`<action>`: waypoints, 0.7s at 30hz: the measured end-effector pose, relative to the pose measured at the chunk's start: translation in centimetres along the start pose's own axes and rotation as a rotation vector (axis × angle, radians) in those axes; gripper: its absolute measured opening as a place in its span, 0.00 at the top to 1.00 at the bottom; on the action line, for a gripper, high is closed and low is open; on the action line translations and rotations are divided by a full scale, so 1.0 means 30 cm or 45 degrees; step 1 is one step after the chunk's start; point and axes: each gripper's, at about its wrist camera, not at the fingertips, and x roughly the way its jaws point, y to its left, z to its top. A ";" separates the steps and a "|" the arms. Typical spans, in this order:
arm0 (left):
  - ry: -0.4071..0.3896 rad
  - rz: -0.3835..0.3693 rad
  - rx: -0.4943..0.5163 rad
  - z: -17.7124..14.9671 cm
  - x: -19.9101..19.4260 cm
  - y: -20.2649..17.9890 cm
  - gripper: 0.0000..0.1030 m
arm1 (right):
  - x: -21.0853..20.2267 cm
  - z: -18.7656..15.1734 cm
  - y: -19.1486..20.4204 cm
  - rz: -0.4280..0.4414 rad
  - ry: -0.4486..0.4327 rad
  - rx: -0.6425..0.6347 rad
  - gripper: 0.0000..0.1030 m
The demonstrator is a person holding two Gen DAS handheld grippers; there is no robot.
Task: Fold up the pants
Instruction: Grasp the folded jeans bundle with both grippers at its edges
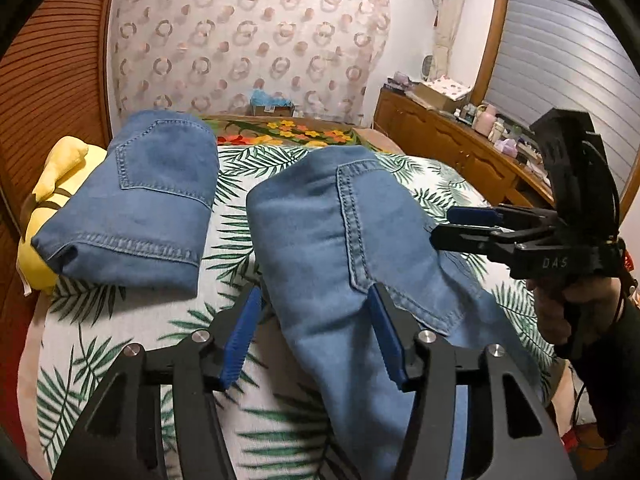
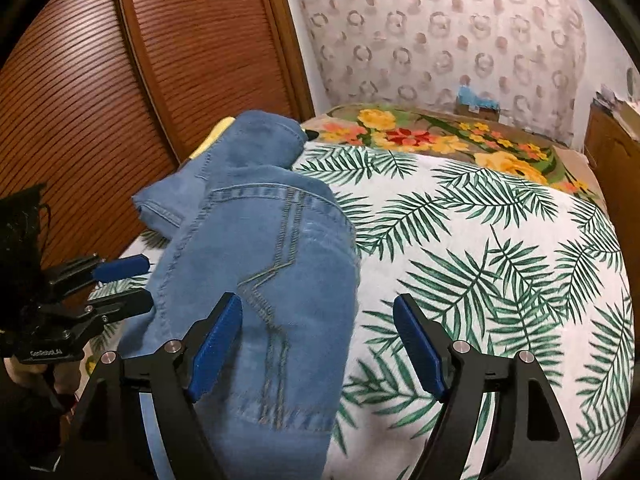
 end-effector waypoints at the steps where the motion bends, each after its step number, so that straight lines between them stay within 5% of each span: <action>1: 0.007 0.002 0.000 0.001 0.009 0.002 0.45 | 0.015 0.004 -0.006 0.007 0.019 0.000 0.23; 21: 0.077 -0.039 -0.043 0.002 0.112 0.043 0.44 | 0.224 0.033 -0.069 0.337 0.216 0.078 0.23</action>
